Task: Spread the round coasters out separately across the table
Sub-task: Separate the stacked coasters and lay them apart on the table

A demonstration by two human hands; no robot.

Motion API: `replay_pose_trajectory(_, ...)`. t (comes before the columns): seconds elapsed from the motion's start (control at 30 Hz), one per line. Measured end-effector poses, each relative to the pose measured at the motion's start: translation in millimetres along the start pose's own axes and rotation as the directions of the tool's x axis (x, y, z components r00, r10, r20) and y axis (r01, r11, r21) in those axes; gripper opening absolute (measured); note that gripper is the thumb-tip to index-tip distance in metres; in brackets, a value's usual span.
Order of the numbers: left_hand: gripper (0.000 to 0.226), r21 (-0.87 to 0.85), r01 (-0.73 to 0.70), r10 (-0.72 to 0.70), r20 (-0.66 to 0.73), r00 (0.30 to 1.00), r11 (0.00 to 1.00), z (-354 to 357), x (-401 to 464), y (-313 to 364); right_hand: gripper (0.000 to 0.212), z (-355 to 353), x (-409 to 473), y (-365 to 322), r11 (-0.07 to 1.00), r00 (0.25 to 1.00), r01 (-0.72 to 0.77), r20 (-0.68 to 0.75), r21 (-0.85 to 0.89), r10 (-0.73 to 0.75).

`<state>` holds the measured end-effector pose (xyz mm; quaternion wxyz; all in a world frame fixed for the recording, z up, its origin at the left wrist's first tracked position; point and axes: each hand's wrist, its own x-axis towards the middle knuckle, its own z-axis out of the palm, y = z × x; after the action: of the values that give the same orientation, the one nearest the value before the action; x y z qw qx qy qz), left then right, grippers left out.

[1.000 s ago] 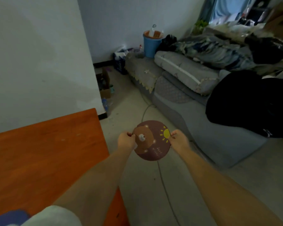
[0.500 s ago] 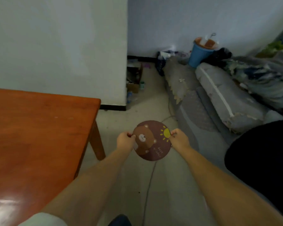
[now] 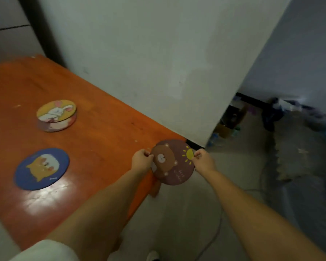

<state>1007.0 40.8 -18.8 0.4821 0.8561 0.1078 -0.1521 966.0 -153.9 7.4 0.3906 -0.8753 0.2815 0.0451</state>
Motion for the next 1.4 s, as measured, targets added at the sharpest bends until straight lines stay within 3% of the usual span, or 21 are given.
replay_pose_trajectory(0.27, 0.024, -0.119, 0.216, -0.237, -0.217, 0.947, 0.969, -74, 11, -70, 0.005, 102, 37, -71, 0.958, 0.918, 0.253, 0.345, -0.137, -0.193)
replay_pose_trajectory(0.43, 0.04, -0.215, 0.359, -0.412, -0.311, 0.857, 0.908, -104, 3, -108, 0.009, 161, 38, -94, 0.903, 0.809, 0.39, 0.534, -0.179, -0.244)
replay_pose_trajectory(0.6, 0.041, -0.246, 0.488, -0.547, -0.349, 0.761, 0.837, -92, -9, -124, 0.011, 184, 41, -96, 0.829, 0.737, 0.51, 0.614, -0.23, -0.283)
replay_pose_trajectory(0.73, 0.04, -0.137, 0.523, -0.532, -0.382, 0.756, 0.841, -79, -6, -122, 0.01, 185, 49, -97, 0.753, 0.693, 0.597, 0.651, -0.277, -0.309)
replay_pose_trajectory(0.87, 0.013, -0.005, 0.56, -0.523, -0.365, 0.77, 0.828, -79, -6, -112, 0.01, 184, 50, -99, 0.691, 0.671, 0.648, 0.669, -0.32, -0.32)
replay_pose_trajectory(1.0, 0.047, 0.059, 0.58, -0.516, -0.392, 0.762, 0.812, -91, 1, -105, 0.036, 166, 63, -110, 0.704, 0.704, 0.616, 0.648, -0.354, -0.29)
replay_pose_trajectory(1.2, 0.045, 0.093, 0.408, -0.343, -0.394, 0.853, 0.908, -96, 49, -60, 0.031, 119, 116, -120, 0.814, 0.789, 0.513, 0.524, -0.273, -0.322)
replay_pose_trajectory(1.4, 0.047, 0.086, 0.231, -0.18, -0.394, 0.901, 0.969, -44, 125, 20, 0.032, 66, 197, -117, 0.846, 0.82, 0.483, 0.456, -0.226, -0.346)
